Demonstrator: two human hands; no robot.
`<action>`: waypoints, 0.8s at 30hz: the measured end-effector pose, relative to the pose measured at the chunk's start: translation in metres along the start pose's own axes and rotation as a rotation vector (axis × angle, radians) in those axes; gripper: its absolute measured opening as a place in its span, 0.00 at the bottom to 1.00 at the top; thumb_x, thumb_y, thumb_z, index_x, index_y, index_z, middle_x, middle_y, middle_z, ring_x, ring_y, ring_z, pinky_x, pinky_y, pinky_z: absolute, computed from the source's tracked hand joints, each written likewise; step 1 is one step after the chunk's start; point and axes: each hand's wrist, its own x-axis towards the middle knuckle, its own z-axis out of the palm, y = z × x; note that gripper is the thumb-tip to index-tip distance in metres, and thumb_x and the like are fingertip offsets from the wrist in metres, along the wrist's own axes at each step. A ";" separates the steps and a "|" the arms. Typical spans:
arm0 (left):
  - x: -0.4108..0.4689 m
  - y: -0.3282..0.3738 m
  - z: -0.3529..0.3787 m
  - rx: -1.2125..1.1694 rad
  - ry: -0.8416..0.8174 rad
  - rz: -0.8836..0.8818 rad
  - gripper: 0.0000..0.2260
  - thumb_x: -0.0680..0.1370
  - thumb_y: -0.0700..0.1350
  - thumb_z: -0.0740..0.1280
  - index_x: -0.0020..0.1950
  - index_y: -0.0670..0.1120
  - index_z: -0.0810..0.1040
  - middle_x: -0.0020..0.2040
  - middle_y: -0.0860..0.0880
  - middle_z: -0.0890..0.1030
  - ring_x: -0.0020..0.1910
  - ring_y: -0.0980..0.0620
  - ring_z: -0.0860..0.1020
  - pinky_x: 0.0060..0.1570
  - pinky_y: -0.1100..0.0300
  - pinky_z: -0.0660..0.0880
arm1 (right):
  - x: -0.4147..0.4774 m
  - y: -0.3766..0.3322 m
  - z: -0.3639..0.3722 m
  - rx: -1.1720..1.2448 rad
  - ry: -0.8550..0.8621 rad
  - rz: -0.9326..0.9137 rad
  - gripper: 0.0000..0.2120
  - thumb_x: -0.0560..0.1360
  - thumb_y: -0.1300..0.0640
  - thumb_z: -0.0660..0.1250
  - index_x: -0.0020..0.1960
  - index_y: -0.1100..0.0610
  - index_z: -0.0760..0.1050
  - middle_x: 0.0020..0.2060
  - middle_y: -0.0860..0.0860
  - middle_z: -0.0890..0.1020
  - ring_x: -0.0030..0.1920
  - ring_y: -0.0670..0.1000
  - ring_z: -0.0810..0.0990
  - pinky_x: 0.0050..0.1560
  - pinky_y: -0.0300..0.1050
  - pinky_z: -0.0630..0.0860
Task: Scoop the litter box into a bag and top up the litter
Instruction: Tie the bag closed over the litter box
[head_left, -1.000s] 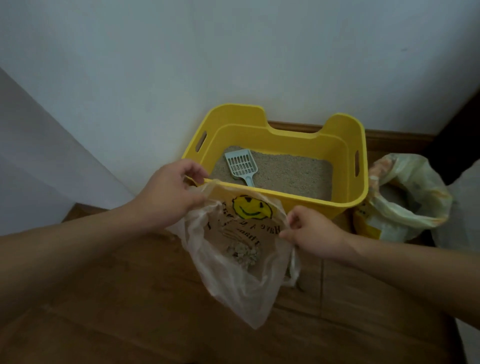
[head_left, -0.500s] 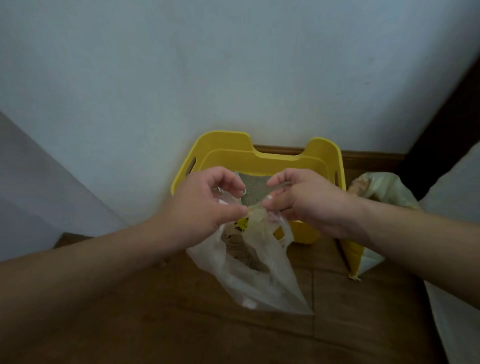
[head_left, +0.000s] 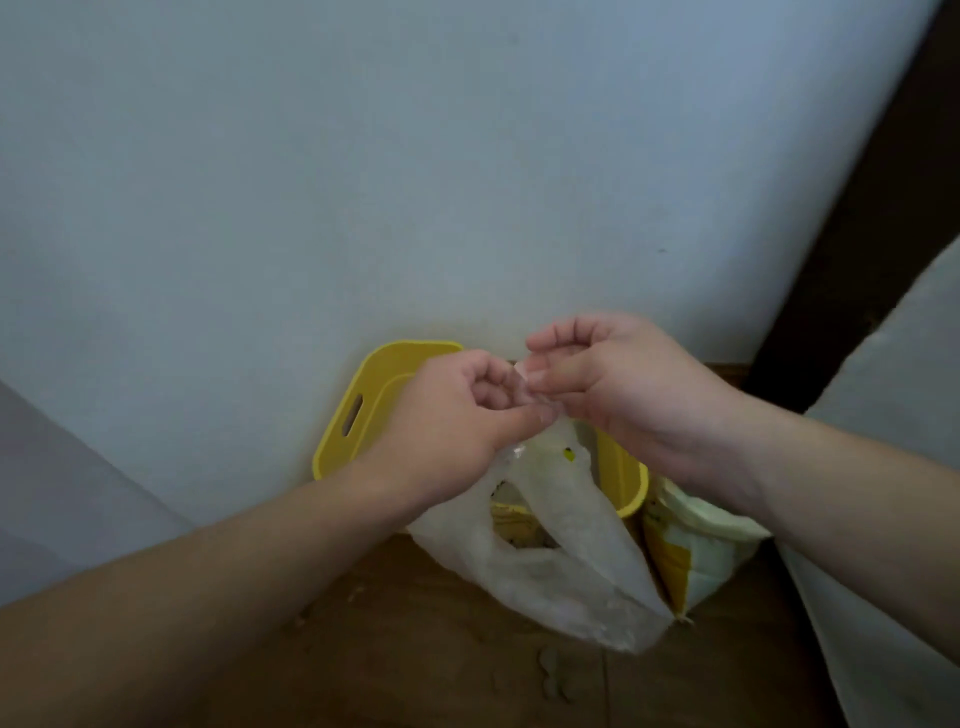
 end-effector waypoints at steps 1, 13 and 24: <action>0.001 0.003 0.002 -0.023 -0.010 -0.030 0.09 0.70 0.41 0.78 0.38 0.46 0.79 0.33 0.45 0.80 0.30 0.54 0.74 0.30 0.62 0.70 | -0.002 -0.002 -0.004 -0.006 0.002 -0.001 0.15 0.70 0.77 0.65 0.47 0.60 0.76 0.39 0.54 0.82 0.41 0.52 0.81 0.45 0.45 0.76; 0.012 0.035 0.005 -0.109 -0.138 -0.259 0.10 0.72 0.39 0.74 0.31 0.45 0.82 0.31 0.46 0.80 0.33 0.48 0.75 0.38 0.56 0.70 | -0.016 -0.017 -0.026 -0.309 0.046 -0.044 0.14 0.67 0.73 0.73 0.47 0.57 0.79 0.40 0.52 0.82 0.41 0.48 0.79 0.47 0.46 0.78; 0.027 0.039 0.006 -0.326 -0.051 -0.327 0.07 0.71 0.32 0.73 0.39 0.41 0.78 0.34 0.43 0.78 0.28 0.50 0.75 0.31 0.58 0.73 | -0.017 -0.012 -0.043 -0.731 0.050 0.008 0.12 0.73 0.57 0.73 0.38 0.65 0.79 0.27 0.53 0.80 0.26 0.47 0.75 0.31 0.40 0.71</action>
